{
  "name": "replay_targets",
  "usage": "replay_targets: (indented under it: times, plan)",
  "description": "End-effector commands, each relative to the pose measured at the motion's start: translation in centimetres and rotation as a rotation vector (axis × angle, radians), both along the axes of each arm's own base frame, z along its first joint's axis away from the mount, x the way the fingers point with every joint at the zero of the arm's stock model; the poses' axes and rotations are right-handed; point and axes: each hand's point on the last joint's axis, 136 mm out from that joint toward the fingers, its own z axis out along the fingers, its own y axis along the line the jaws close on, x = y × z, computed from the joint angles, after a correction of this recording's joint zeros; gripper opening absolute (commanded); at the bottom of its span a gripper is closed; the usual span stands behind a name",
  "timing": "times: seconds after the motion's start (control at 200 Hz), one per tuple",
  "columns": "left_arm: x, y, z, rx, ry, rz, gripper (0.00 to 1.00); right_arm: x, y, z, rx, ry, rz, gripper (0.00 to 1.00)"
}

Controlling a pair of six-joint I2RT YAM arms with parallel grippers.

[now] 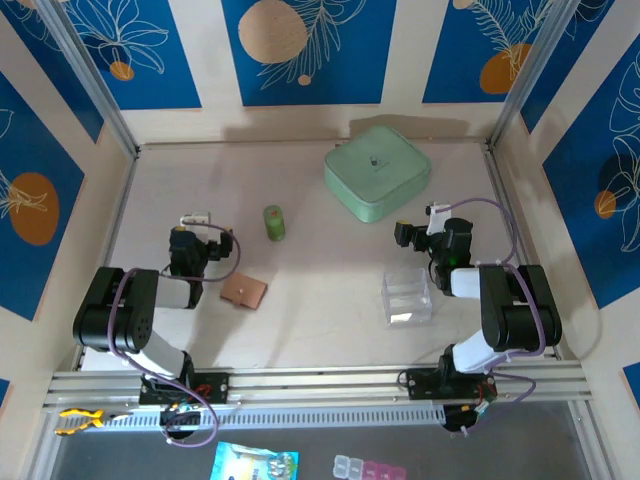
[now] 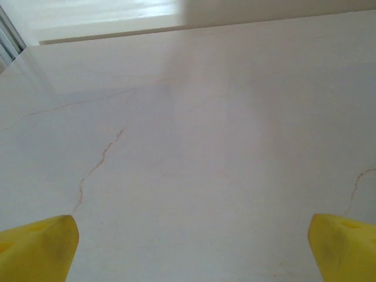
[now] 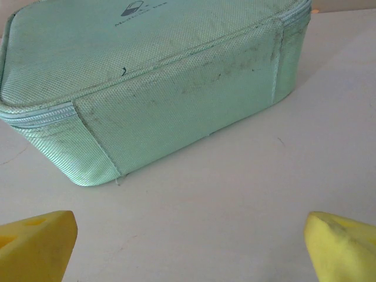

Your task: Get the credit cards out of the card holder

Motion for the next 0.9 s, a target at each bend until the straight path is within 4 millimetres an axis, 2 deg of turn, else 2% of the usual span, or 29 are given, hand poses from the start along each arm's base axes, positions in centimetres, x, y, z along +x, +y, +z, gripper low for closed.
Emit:
replay_targets:
  times: [0.0,0.375,0.46,0.895]
  plan:
    - [0.4,-0.2,0.7,0.003,-0.024,-0.016,1.00,0.1,0.1,0.3,0.000,-0.016,0.003,0.99]
    - [0.5,-0.1,0.6,0.003,-0.022,-0.015,1.00,0.2,0.1,0.4,0.001,-0.017,0.003,0.99]
    - [0.6,-1.5,0.5,-0.016,-0.004,-0.111,1.00,0.2,0.2,0.4,0.001,-0.016,0.006,0.99]
    - [0.5,-1.4,0.5,-0.038,-0.008,-0.122,1.00,0.2,0.2,0.3,0.001,-0.016,0.006,0.99]
